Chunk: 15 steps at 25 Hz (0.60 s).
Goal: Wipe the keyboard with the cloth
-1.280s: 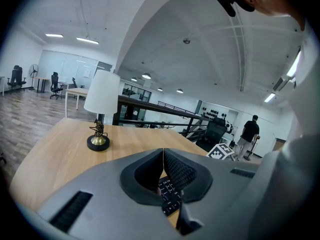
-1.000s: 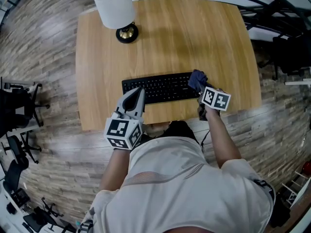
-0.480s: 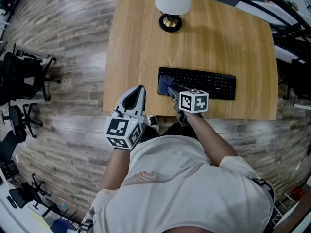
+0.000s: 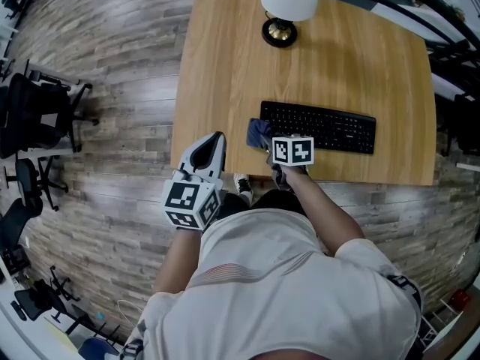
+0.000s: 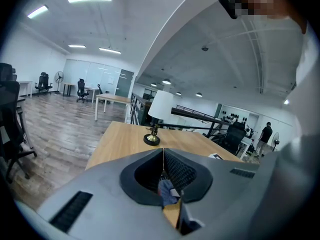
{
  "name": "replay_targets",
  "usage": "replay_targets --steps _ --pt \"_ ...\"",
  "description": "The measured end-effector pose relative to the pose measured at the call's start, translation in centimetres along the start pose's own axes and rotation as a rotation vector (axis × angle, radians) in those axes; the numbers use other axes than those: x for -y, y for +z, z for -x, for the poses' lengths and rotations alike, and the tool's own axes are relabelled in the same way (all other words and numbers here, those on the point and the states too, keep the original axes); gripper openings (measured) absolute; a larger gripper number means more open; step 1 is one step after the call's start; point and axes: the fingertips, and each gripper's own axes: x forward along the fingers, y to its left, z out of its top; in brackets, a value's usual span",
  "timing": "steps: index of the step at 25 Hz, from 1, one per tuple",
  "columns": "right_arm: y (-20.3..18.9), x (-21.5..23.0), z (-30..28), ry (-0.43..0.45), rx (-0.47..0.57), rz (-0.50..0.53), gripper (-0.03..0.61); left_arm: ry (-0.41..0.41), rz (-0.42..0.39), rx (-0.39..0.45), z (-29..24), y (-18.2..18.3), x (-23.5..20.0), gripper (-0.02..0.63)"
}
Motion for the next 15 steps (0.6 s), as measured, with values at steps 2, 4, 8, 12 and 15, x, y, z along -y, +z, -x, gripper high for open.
replay_targets --steps 2,4,8,12,15 --pt "0.1 1.1 0.6 -0.001 0.007 -0.024 0.12 -0.021 -0.008 -0.006 -0.6 0.0 0.9 0.015" --pt "0.1 2.2 1.3 -0.003 0.012 -0.045 0.12 -0.039 -0.012 -0.012 -1.3 0.0 1.8 0.015" --pt "-0.1 5.1 3.1 -0.032 0.032 -0.081 0.12 -0.072 -0.022 -0.018 -2.9 0.3 4.0 0.015" --pt "-0.1 8.7 5.9 -0.071 0.055 -0.107 0.12 -0.11 -0.031 -0.012 -4.7 0.8 6.8 0.015" --pt "-0.1 12.3 8.5 -0.109 0.078 -0.139 0.12 -0.153 -0.035 -0.013 -6.5 0.9 9.8 0.015"
